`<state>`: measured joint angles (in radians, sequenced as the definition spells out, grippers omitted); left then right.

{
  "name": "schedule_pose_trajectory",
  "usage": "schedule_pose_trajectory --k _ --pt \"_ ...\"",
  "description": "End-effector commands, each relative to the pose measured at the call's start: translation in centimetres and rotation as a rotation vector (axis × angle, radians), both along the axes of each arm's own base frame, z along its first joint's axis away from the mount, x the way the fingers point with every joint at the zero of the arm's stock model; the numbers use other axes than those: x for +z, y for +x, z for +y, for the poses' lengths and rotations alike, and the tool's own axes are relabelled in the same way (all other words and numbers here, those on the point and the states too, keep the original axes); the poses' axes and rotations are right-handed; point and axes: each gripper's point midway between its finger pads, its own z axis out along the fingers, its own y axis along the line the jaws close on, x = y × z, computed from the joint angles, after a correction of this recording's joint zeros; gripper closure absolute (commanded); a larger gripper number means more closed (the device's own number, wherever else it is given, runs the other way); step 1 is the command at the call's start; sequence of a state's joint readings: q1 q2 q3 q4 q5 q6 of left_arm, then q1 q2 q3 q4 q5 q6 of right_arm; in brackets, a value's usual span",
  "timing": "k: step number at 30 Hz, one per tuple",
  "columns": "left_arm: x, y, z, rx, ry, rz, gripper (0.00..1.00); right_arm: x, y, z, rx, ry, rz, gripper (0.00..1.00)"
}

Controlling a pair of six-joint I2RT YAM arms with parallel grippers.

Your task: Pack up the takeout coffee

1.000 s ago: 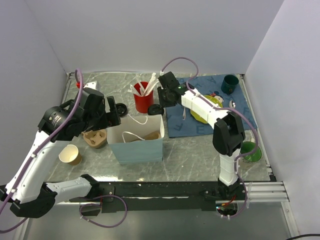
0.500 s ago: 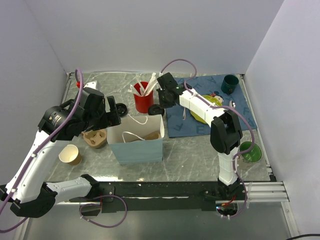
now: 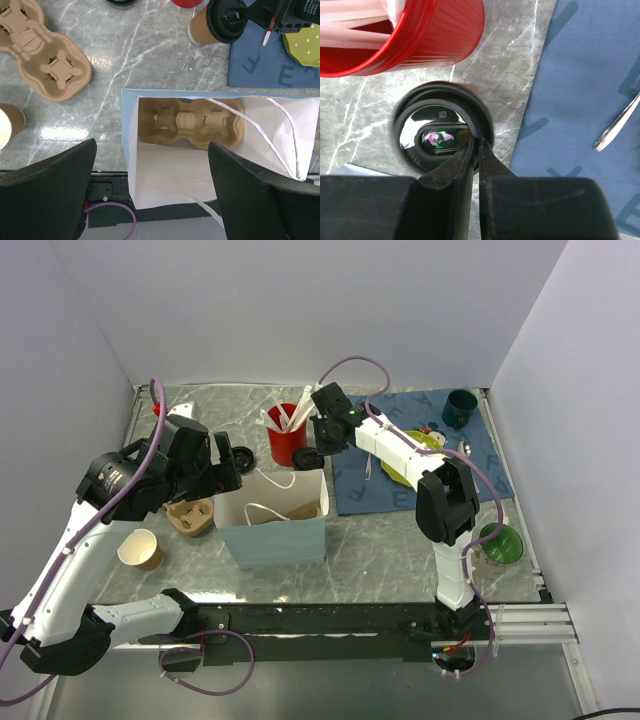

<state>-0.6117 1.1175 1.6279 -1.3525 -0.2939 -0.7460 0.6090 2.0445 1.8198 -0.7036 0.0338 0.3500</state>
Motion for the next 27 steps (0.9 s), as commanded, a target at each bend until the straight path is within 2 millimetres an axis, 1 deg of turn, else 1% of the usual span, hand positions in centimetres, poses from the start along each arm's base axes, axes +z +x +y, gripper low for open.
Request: schedule_pose_trajectory --k 1,3,6,7,9,11,12,14,15,17,18,20,21,22,24,26,27 --pt "1.2 0.0 0.4 0.010 -0.006 -0.030 0.00 1.4 0.2 0.7 0.006 0.023 -0.020 0.97" --pt "1.2 0.1 0.4 0.009 0.000 -0.031 0.00 1.5 0.3 0.6 0.006 0.022 -0.024 1.00" --pt "1.3 0.2 0.5 0.008 0.005 -0.037 0.01 2.1 0.3 0.5 0.009 0.027 -0.037 1.00" --pt "1.3 0.2 0.4 0.008 0.004 -0.039 0.01 2.8 0.3 0.6 0.014 0.037 -0.054 1.00" --pt "1.3 0.3 0.4 0.007 0.002 -0.043 0.01 3.4 0.3 0.5 0.016 0.040 -0.067 1.00" --pt "1.3 0.4 0.4 0.010 0.005 -0.045 0.01 4.4 0.3 0.1 0.011 0.045 -0.084 1.00" --pt "1.3 0.4 0.5 0.013 0.007 -0.044 0.01 5.1 0.3 -0.1 0.007 0.050 -0.093 1.00" --pt "1.3 0.5 0.6 0.018 0.012 -0.051 0.01 5.6 0.3 -0.7 -0.003 0.053 -0.097 1.00" --pt "1.2 0.5 0.6 0.019 0.015 -0.048 0.01 6.2 0.2 -1.1 -0.007 0.059 -0.107 1.00" --pt "1.0 0.7 0.7 0.023 0.023 -0.048 0.01 6.6 0.1 -1.8 -0.016 0.062 -0.111 1.00" --pt "1.0 0.8 0.7 0.026 0.027 -0.048 0.01 7.3 0.0 -2.1 -0.017 0.068 -0.121 1.00" --pt "0.9 0.9 0.8 0.038 0.030 -0.045 0.01 7.4 -0.1 -2.9 -0.025 0.066 -0.119 1.00" --pt "0.9 1.0 0.8 0.040 0.035 -0.045 0.03 8.0 -0.4 -3.1 -0.026 0.072 -0.126 1.00" --pt "0.9 1.1 0.8 0.041 0.036 -0.047 0.03 7.8 -0.6 -3.4 -0.028 0.071 -0.117 1.00" --pt "1.0 1.2 0.9 0.044 0.042 -0.052 0.03 8.3 -1.0 -4.0 -0.031 0.080 -0.119 1.00" --pt "1.0 1.4 0.9 0.043 0.047 -0.057 0.03 8.3 -1.4 -4.4 -0.030 0.075 -0.115 1.00" --pt "1.1 1.4 1.0 0.043 0.052 -0.057 0.03 8.5 -1.7 -4.9 -0.032 0.066 -0.109 1.00"
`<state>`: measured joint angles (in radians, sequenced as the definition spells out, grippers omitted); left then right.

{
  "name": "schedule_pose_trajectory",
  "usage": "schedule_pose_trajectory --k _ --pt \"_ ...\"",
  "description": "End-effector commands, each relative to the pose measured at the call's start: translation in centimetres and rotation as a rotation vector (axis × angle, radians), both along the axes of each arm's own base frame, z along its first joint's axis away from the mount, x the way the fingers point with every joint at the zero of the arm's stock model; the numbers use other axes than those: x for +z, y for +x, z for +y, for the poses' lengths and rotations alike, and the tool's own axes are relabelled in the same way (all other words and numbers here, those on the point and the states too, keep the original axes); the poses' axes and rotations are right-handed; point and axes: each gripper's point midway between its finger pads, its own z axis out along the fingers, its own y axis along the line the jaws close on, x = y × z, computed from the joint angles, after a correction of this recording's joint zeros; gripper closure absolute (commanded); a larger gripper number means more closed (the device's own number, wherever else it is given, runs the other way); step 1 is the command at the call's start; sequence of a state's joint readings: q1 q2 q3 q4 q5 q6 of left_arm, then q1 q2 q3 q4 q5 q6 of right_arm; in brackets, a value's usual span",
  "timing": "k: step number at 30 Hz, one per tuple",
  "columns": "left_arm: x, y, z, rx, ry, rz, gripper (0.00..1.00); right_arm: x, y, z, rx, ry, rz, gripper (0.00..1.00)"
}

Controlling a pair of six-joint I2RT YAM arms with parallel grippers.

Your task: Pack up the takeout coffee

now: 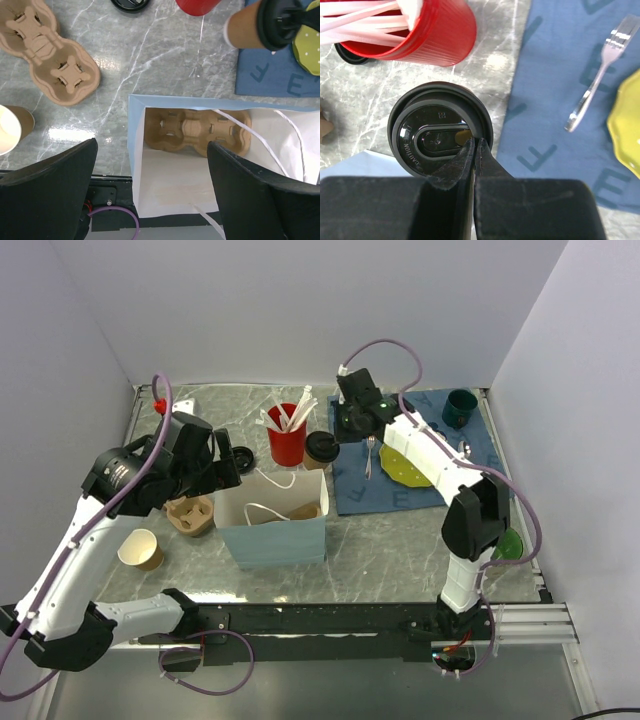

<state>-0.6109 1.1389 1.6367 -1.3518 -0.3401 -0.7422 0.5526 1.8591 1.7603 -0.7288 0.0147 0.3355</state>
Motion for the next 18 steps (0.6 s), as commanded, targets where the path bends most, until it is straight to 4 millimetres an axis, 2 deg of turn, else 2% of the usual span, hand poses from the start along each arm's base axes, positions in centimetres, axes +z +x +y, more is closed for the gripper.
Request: schedule_pose_trajectory --k 1,5,6,8,9,11,12,13,16,17,18 --pt "1.2 0.6 0.6 0.012 0.019 -0.047 0.03 2.2 -1.1 -1.7 -0.003 -0.007 -0.024 1.00" --pt "1.4 0.8 0.7 0.011 0.033 -0.054 0.03 2.2 -2.4 -3.9 -0.012 -0.059 0.001 1.00" --pt "1.4 0.8 0.7 0.010 0.036 -0.051 0.03 2.9 -2.9 -4.5 -0.010 -0.066 -0.016 1.00" --pt "1.2 0.7 1.2 0.032 0.055 -0.042 0.03 2.5 -4.1 -5.9 -0.014 -0.097 0.008 1.00" --pt "1.1 0.7 1.2 0.035 0.055 -0.042 0.03 3.4 -4.8 -6.6 -0.012 -0.100 -0.007 1.00" --pt "1.1 0.6 1.4 0.051 0.048 -0.044 0.03 2.7 -6.4 -7.6 -0.003 -0.125 0.017 1.00" --pt "1.2 0.7 1.4 0.057 0.047 -0.049 0.03 3.5 -7.4 -8.2 0.004 -0.121 -0.003 1.00" --pt "1.4 0.6 1.5 0.068 0.038 -0.054 0.03 2.7 -8.4 -8.8 0.005 -0.140 0.018 1.00" --pt "1.2 0.5 1.7 0.081 0.034 -0.058 0.03 2.2 -11.4 -10.6 0.000 -0.155 0.040 1.00" --pt "0.6 0.3 1.6 0.069 0.040 -0.043 0.03 2.9 -12.5 -11.2 -0.008 -0.140 0.025 1.00" --pt "0.2 0.2 1.6 0.071 0.041 -0.028 0.03 1.8 -13.7 -11.6 -0.006 -0.148 0.052 1.00"
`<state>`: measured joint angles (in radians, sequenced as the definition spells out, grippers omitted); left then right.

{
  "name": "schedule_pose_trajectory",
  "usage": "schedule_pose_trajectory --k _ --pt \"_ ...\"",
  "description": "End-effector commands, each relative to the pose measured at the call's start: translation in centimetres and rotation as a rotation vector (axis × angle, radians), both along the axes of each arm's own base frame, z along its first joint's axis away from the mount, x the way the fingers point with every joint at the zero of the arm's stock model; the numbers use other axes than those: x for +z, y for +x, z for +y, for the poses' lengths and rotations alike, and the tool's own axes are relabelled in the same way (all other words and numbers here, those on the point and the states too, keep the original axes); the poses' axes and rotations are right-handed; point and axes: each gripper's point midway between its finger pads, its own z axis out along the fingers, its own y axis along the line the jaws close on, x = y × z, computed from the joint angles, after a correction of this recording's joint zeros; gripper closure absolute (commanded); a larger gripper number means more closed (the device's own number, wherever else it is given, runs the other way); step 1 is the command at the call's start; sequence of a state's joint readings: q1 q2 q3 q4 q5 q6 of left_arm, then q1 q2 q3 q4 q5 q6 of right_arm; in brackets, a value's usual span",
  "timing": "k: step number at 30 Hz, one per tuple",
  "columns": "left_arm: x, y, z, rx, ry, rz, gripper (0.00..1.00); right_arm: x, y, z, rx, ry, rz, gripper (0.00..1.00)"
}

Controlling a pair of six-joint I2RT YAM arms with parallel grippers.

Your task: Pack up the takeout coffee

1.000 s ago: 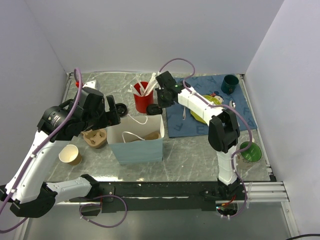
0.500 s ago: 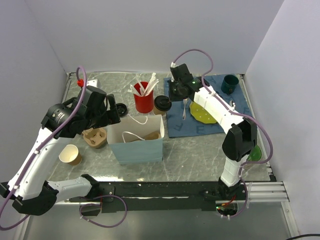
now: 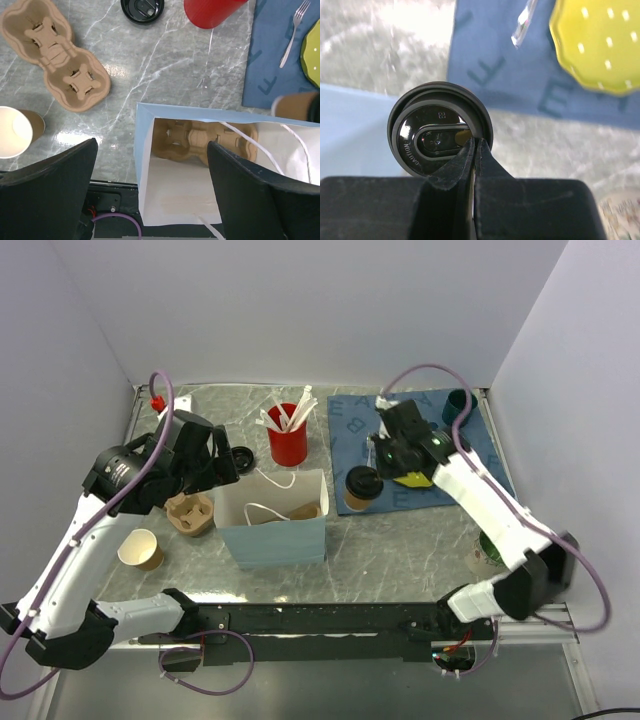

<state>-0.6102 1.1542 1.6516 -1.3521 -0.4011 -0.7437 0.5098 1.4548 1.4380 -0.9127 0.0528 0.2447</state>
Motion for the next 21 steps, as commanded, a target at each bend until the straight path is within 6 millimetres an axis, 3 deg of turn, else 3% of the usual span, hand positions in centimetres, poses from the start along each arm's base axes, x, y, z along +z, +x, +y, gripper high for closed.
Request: schedule_pose_trajectory --k 1,5,9,12,16,21 --pt "-0.4 -0.6 0.9 0.034 0.007 0.006 0.03 -0.1 -4.4 -2.9 -0.015 -0.017 0.010 1.00" --pt "-2.1 -0.9 0.8 0.043 0.005 0.046 0.03 -0.7 -7.6 -4.8 -0.049 -0.013 0.000 1.00" --pt "-2.5 -1.1 -0.1 0.018 -0.053 0.041 0.02 -3.2 -9.9 -6.0 -0.063 -0.034 0.032 1.00" --pt "-3.0 -1.2 0.3 0.068 -0.077 0.024 0.05 -4.7 -10.6 -6.7 -0.092 -0.057 0.046 1.00" --pt "-3.9 -1.1 -0.5 0.045 -0.100 0.037 0.09 -4.8 -10.5 -6.3 -0.108 -0.023 0.029 1.00" --pt "-4.3 -0.9 -1.1 0.030 -0.110 0.060 0.03 -6.4 -11.5 -6.5 -0.147 -0.049 0.125 0.96"
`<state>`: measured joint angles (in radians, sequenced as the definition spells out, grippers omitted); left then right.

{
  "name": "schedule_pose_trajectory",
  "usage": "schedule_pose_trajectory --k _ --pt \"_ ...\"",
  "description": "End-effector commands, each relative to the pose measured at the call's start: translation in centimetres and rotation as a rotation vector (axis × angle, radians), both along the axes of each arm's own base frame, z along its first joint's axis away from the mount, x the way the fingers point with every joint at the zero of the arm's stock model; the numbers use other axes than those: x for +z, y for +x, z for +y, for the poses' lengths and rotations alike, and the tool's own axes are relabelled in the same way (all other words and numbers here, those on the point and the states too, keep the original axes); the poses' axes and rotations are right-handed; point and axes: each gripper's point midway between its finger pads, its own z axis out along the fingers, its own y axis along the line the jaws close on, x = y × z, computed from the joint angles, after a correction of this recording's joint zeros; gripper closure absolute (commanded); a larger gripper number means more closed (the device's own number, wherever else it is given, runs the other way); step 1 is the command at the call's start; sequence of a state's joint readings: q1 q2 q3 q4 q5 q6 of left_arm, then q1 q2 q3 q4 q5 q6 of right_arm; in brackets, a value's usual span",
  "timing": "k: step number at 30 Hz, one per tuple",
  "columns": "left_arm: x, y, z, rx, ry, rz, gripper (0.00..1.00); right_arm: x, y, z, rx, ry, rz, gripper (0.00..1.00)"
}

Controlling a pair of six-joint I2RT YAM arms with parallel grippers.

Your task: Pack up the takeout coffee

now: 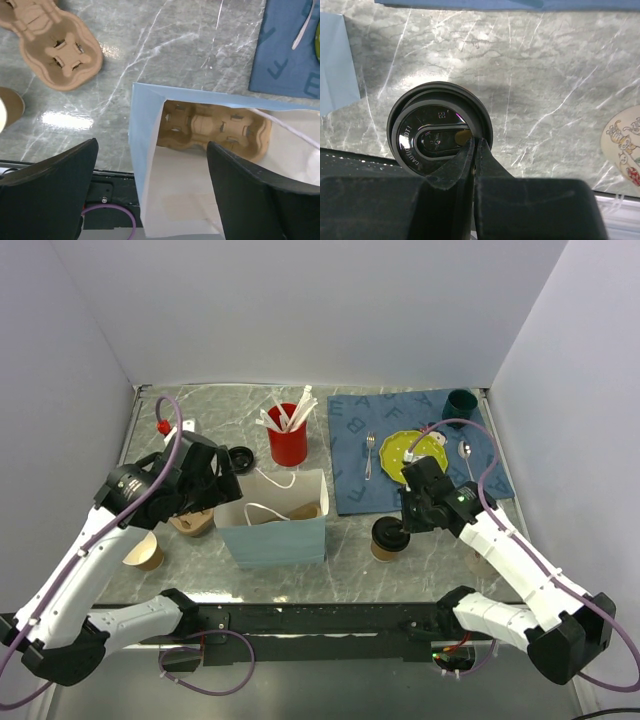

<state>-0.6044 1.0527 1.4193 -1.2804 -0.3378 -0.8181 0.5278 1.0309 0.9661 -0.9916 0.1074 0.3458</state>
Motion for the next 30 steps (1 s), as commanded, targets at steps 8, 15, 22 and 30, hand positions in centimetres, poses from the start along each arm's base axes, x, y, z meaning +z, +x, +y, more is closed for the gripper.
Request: schedule_pose_trajectory --k 8,15,22,30 --pt "0.3 0.6 -1.1 0.020 -0.092 -0.029 0.03 -0.6 -0.4 -0.9 -0.086 -0.027 0.004 0.85" --pt "0.5 0.9 0.7 0.092 -0.024 -0.033 0.03 -0.2 -0.8 -1.3 -0.100 -0.044 0.023 0.63" --pt "2.8 1.3 1.6 0.103 -0.043 -0.161 0.03 1.5 -0.9 -0.3 -0.074 -0.017 0.016 0.31" --pt "1.7 1.3 1.2 0.041 -0.015 -0.144 0.03 -0.4 -1.1 2.0 -0.059 -0.028 0.055 0.10"
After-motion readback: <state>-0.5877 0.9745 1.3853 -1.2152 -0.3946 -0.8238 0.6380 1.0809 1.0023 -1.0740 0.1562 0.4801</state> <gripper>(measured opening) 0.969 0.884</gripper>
